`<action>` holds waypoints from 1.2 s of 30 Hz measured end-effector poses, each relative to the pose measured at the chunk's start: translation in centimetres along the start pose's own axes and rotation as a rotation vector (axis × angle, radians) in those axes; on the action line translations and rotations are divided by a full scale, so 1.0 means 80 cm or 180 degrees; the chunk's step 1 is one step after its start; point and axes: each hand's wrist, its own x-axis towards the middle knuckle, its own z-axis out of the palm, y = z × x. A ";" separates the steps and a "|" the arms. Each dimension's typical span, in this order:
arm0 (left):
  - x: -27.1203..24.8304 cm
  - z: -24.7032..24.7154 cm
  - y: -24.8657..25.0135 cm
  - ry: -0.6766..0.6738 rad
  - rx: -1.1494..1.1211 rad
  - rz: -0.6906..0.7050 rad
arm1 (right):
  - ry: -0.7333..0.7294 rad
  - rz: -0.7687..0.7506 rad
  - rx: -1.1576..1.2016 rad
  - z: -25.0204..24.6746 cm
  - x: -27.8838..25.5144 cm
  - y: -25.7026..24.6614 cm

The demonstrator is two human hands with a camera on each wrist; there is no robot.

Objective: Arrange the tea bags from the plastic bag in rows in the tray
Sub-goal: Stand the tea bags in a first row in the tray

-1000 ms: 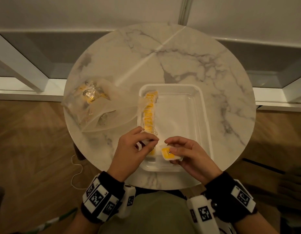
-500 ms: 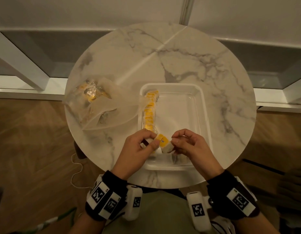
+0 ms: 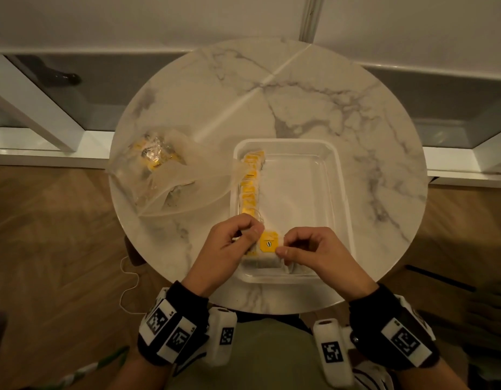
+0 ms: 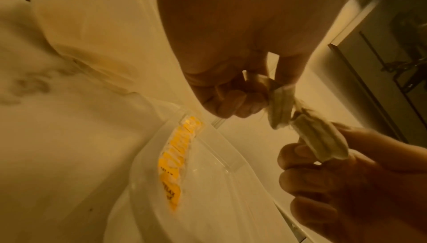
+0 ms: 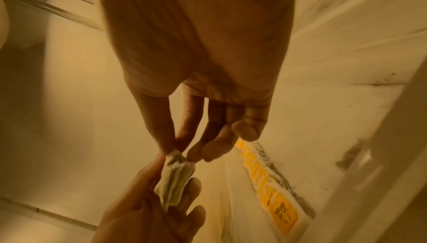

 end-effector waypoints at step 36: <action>-0.034 -0.031 -0.082 0.0326 0.1523 -0.0757 | -0.1484 0.0454 -0.3948 0.049 0.132 0.013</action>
